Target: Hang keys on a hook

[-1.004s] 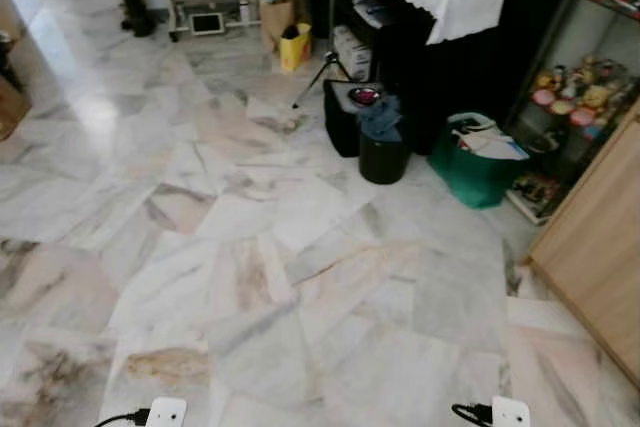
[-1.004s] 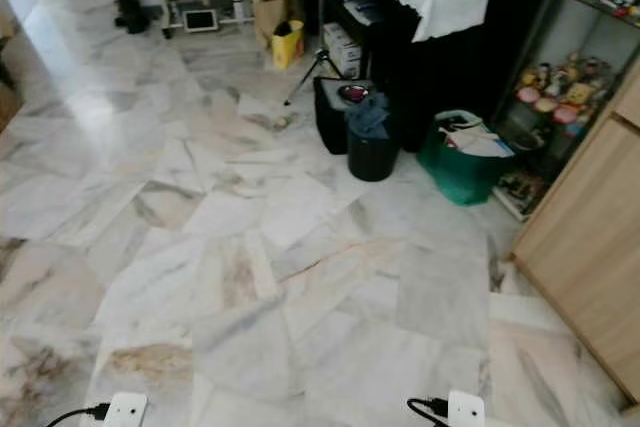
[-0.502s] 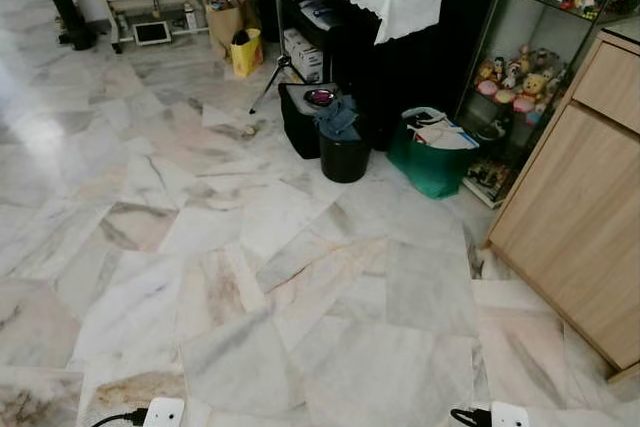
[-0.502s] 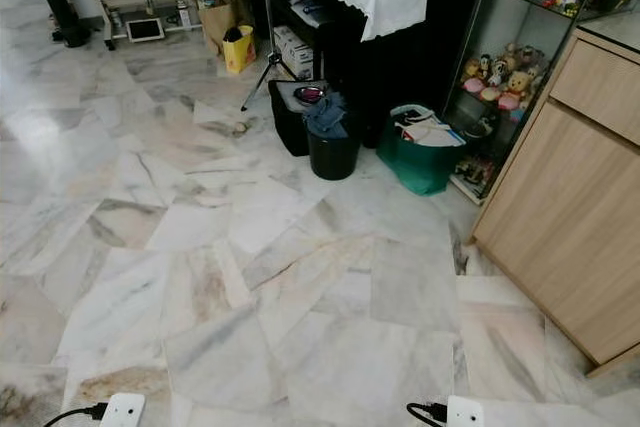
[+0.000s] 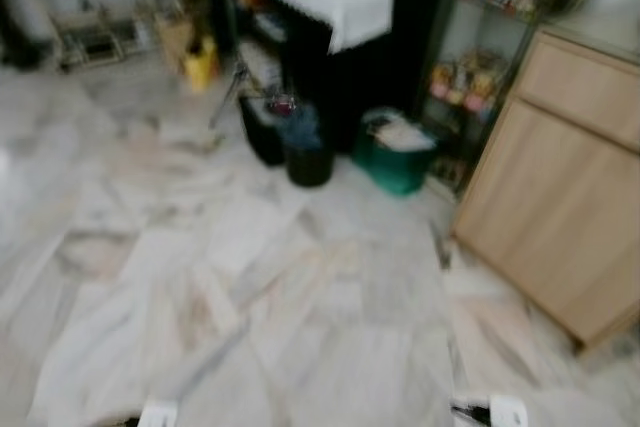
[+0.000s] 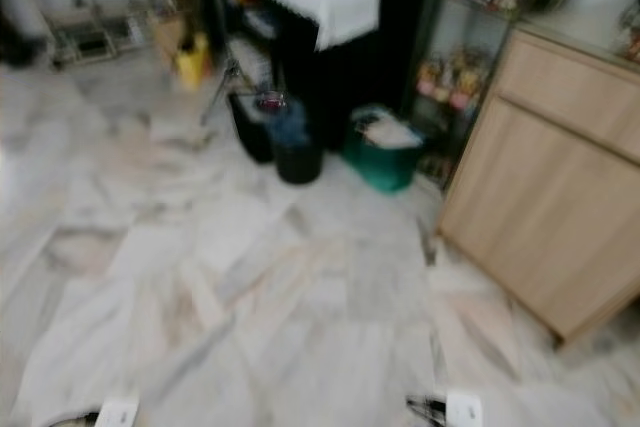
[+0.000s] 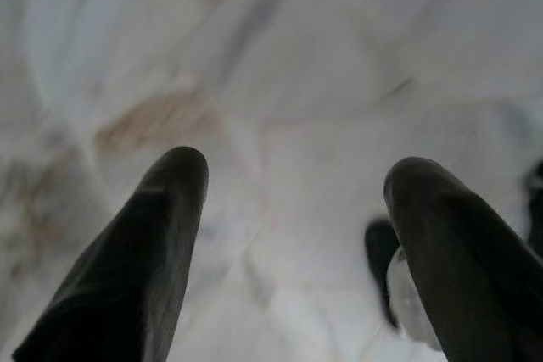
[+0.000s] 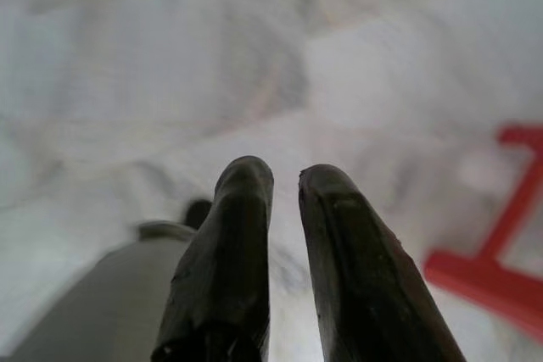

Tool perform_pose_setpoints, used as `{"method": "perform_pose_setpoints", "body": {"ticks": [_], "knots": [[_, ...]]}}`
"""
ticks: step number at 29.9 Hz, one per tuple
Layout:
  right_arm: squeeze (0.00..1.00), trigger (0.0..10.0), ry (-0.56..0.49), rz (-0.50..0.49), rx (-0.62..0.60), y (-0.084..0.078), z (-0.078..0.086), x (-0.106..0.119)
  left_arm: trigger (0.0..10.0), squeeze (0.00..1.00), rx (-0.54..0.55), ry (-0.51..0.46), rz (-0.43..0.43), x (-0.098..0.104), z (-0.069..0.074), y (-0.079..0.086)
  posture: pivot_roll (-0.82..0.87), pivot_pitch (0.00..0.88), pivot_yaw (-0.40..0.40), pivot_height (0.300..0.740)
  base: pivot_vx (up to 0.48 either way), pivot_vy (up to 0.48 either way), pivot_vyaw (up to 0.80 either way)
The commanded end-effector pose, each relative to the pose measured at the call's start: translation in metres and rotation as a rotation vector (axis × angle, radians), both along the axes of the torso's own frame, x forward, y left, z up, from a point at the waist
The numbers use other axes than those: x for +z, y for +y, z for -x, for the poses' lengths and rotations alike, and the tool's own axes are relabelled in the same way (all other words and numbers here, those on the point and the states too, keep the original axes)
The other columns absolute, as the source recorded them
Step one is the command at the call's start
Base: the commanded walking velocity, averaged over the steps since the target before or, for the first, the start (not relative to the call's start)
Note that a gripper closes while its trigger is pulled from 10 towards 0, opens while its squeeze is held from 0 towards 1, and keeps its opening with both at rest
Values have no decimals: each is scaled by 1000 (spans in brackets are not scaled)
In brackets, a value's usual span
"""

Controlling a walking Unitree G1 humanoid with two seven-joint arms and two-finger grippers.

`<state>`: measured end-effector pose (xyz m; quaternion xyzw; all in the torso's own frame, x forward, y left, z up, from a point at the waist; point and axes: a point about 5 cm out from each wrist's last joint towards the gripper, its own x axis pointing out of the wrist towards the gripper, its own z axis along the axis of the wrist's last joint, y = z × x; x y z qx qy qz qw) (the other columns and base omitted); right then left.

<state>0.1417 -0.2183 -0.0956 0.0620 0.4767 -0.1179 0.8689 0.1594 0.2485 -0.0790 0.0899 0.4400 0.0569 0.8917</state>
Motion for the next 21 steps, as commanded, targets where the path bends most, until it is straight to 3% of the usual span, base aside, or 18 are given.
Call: {"method": "perform_pose_setpoints", "body": {"ticks": [1,21], "knots": [[0,10000,0,-2,0,0,-1,0,10000,0,12,26,14,-5,10,-2,28,0,8,740,0,0,-706],[0,10000,-6,-5,-2,0,-4,1,10000,0,8,15,27,-4,8,-3,23,0,8,740,0,0,-709]]}}
